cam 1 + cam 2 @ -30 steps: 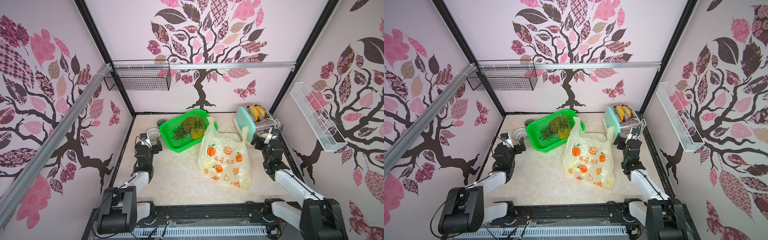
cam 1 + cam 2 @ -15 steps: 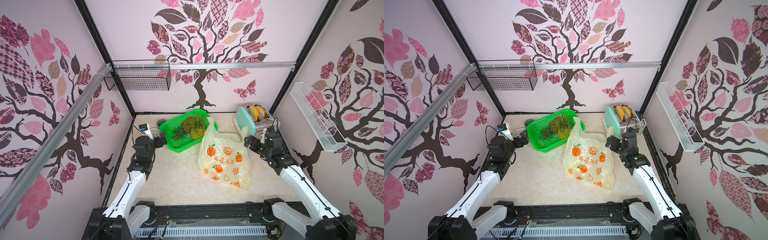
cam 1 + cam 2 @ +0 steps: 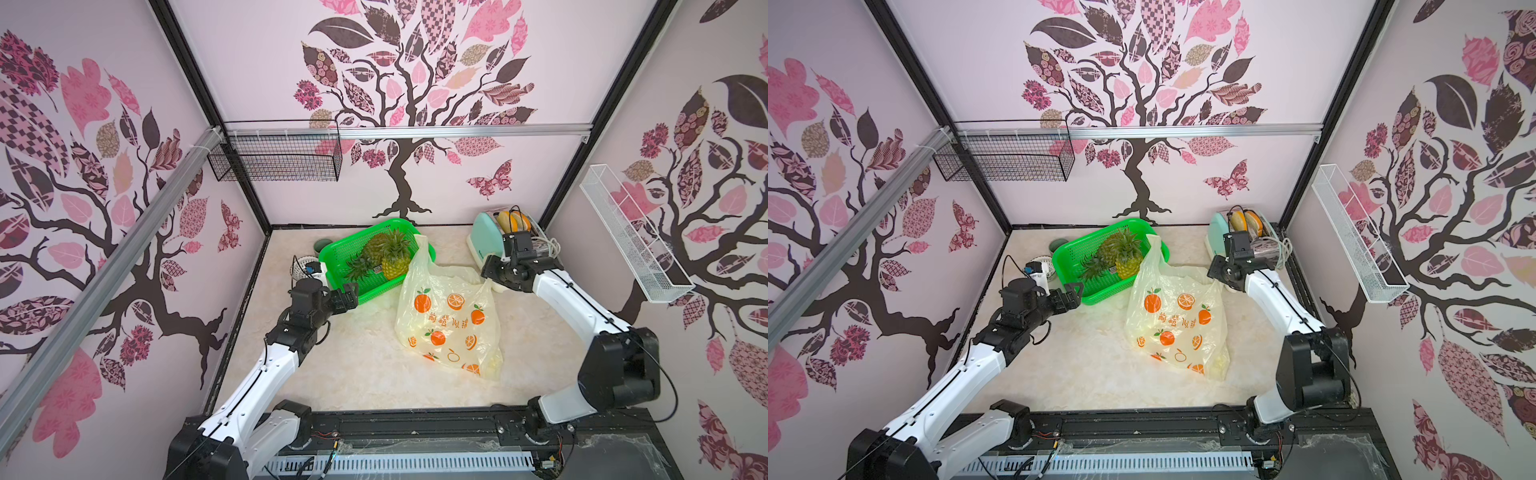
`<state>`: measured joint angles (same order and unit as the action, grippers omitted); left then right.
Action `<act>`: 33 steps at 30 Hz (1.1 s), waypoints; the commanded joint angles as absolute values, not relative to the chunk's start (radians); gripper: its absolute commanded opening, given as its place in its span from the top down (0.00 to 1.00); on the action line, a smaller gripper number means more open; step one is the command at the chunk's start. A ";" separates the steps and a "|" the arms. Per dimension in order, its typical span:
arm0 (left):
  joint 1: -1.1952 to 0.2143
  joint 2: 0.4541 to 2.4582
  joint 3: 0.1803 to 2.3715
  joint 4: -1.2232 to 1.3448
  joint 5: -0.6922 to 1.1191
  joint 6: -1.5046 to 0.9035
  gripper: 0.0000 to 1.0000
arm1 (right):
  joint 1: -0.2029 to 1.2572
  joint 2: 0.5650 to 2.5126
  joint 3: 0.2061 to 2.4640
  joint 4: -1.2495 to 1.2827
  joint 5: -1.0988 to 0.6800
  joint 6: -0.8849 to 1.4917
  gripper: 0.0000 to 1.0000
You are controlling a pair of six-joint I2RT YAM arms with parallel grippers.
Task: Place the pineapple into a plastic bag & tie a knot
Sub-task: Pick up the plastic bag at the center of the board.
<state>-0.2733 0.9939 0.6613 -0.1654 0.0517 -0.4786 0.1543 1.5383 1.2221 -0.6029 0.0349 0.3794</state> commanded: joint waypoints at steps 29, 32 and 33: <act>-0.534 1.473 1.408 -0.635 0.239 -0.525 0.02 | 0.302 0.912 0.910 -0.371 -0.147 -0.162 1.00; -0.532 1.556 1.506 -0.677 0.255 -0.518 0.02 | 0.314 0.869 0.904 -0.377 -0.221 -0.245 1.00; -0.535 1.581 1.538 -0.690 0.264 -0.512 0.02 | 0.315 0.856 0.902 -0.380 -0.247 -0.267 1.00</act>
